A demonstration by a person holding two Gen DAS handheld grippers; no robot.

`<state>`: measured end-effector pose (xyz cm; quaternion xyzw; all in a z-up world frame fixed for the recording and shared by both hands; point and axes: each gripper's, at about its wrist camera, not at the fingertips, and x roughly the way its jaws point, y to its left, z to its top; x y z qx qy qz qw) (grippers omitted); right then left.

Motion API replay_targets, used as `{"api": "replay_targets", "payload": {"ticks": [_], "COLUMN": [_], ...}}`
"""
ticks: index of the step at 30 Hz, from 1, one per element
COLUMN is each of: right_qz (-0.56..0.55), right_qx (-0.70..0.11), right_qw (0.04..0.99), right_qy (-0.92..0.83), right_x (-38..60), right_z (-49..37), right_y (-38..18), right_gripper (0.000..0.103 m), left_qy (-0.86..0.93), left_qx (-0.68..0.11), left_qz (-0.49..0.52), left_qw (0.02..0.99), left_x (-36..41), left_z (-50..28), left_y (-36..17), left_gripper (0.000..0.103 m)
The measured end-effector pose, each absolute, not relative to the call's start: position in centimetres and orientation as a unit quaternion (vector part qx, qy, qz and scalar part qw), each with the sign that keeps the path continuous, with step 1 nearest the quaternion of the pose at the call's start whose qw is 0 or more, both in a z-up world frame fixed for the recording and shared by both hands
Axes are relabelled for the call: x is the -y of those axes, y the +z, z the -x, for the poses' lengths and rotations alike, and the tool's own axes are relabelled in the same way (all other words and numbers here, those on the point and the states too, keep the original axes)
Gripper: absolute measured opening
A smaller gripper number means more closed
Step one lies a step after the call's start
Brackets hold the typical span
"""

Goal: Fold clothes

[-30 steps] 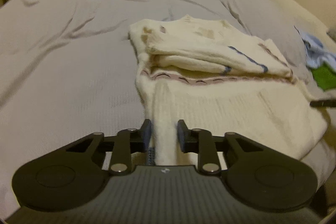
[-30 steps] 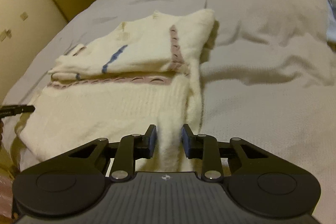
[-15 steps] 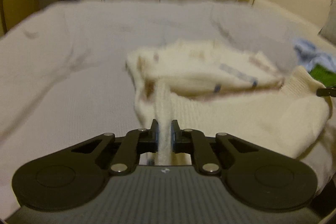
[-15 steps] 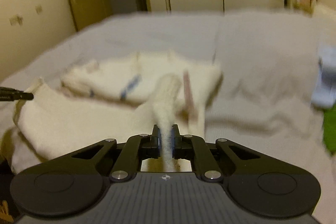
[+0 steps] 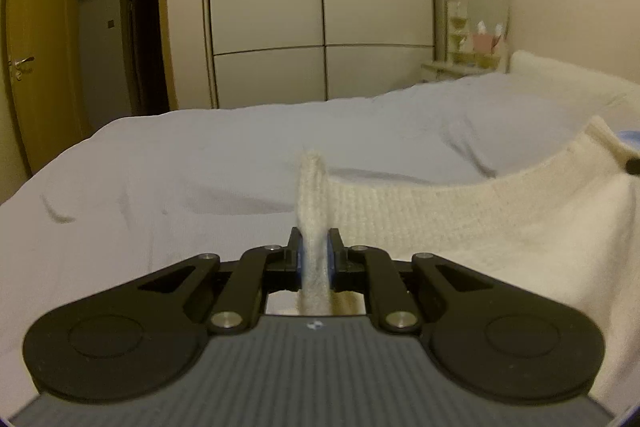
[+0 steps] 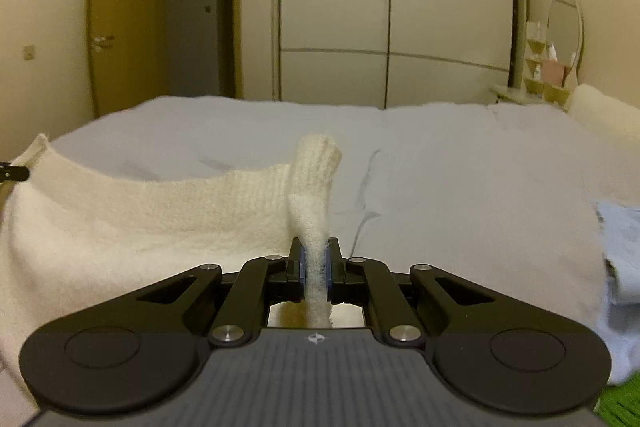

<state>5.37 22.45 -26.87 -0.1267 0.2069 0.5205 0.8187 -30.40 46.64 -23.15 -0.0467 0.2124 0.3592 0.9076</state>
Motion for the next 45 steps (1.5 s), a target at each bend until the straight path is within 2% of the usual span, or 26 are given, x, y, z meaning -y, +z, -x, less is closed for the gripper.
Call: {"api": "replay_targets", "payload": {"ticks": [8,10,18,20,23,24,25,26,27,28,30,32,34,36,39,41,44,45], "right_qz": [0.169,0.163,0.088,0.100,0.144,0.161,0.168,0.166,0.158,0.145,0.110,0.067,0.031,0.025,0.055,0.067,0.067,0.074], "right_qx": [-0.335,-0.338,-0.262,-0.277,-0.319,-0.325,-0.326,-0.322,-0.316,-0.309,-0.306,-0.310,-0.315,-0.320,-0.336,-0.365,-0.375,-0.370], "right_qw": [0.803,0.803,0.832,0.834,0.824,0.821,0.823,0.831,0.839,0.848,0.859,0.855,0.836,0.815,0.797,0.796,0.819,0.827], "right_qy": [0.464,0.462,0.480,0.466,0.445,0.440,0.434,0.423,0.413,0.405,0.397,0.409,0.448,0.482,0.499,0.478,0.429,0.417], "right_x": [-29.9,-29.7,-26.9,-27.8,-29.6,-30.1,-30.1,-29.7,-29.0,-28.1,-25.5,-22.2,-19.7,-18.8,-19.9,-20.7,-18.4,-17.4], "right_z": [-10.2,-10.6,-10.4,-11.1,-11.6,-11.6,-11.5,-11.3,-11.3,-11.3,-11.3,-10.0,-8.0,-5.9,-3.8,-3.9,-4.8,-4.6], "right_y": [-36.4,-37.6,-34.9,-35.6,-37.9,-38.5,-38.6,-38.1,-37.4,-36.5,-35.0,-33.4,-32.4,-32.3,-34.1,-36.0,-37.0,-36.8], "right_gripper": [0.007,0.006,0.006,0.006,0.007,0.009,0.024,0.038,0.057,0.057,0.057,0.056,0.044,0.042,0.042,0.038,0.023,0.026], "left_qy": [0.365,0.367,0.383,0.393,0.396,0.394,0.398,0.404,0.410,0.416,0.442,0.462,0.454,0.423,0.339,0.332,0.363,0.369], "left_qx": [-0.330,-0.347,-0.268,-0.264,-0.351,-0.375,-0.380,-0.380,-0.379,-0.376,-0.369,-0.354,-0.322,-0.296,-0.298,-0.333,-0.378,-0.372], "left_qz": [0.088,0.089,0.055,0.040,-0.009,-0.030,-0.043,-0.054,-0.065,-0.052,-0.009,0.044,0.098,0.107,0.101,0.078,0.067,0.072], "left_qw": [0.866,0.858,0.883,0.880,0.849,0.839,0.834,0.830,0.827,0.826,0.817,0.812,0.825,0.849,0.886,0.879,0.849,0.849], "left_x": [-53.7,-54.6,-54.1,-54.3,-54.6,-54.5,-54.3,-54.2,-54.0,-54.2,-54.6,-54.2,-52.7,-49.9,-44.9,-43.2,-43.4,-43.4], "left_z": [24.3,23.3,23.4,22.9,20.2,19.6,19.6,19.7,19.9,20.8,23.5,27.0,30.4,32.0,31.1,29.3,28.5,29.6], "left_y": [-31.7,-33.4,-31.1,-31.1,-33.9,-34.9,-35.0,-34.9,-34.8,-34.3,-32.9,-31.2,-29.0,-27.2,-26.4,-28.1,-31.4,-31.1], "left_gripper": [0.012,0.012,0.011,0.012,0.017,0.018,0.024,0.035,0.040,0.045,0.038,0.012,0.009,0.009,0.009,0.012,0.012,0.012]}}
